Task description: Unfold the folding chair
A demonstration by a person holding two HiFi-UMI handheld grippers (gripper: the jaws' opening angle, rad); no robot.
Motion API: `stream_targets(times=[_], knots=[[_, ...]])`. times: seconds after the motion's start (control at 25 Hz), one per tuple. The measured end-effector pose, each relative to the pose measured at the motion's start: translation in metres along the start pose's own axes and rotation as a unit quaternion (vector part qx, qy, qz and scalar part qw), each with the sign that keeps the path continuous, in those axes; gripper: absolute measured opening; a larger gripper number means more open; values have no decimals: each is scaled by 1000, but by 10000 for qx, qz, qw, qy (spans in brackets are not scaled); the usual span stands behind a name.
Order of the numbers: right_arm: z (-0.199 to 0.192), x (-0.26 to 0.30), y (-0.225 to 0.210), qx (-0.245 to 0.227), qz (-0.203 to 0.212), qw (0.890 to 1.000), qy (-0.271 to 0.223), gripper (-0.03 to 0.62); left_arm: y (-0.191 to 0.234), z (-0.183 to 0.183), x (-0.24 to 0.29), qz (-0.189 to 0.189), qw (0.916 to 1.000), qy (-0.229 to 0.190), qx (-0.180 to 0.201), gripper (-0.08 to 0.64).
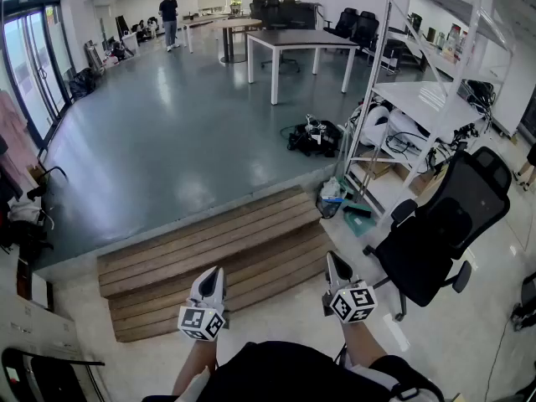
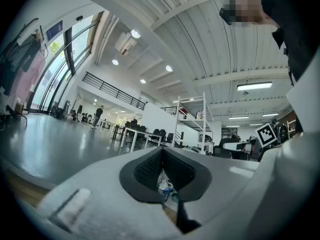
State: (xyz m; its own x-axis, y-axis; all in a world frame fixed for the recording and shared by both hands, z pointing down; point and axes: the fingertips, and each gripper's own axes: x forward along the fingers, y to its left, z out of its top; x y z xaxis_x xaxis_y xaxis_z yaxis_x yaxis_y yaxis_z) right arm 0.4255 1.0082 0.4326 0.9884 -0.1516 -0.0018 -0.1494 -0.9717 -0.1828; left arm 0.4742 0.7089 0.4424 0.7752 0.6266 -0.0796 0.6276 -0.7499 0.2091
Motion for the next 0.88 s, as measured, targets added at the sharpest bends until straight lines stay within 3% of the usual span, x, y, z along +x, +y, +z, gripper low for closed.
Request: stream_targets(times=[0.64, 0.88], knots=[[4, -2, -3, 17, -16, 10000, -14, 2, 1, -1, -1, 5, 10000, 57, -1, 0], [-9, 4, -7, -199, 216, 9992, 286, 3, -6, -3, -2, 206, 9997, 71, 58, 0]])
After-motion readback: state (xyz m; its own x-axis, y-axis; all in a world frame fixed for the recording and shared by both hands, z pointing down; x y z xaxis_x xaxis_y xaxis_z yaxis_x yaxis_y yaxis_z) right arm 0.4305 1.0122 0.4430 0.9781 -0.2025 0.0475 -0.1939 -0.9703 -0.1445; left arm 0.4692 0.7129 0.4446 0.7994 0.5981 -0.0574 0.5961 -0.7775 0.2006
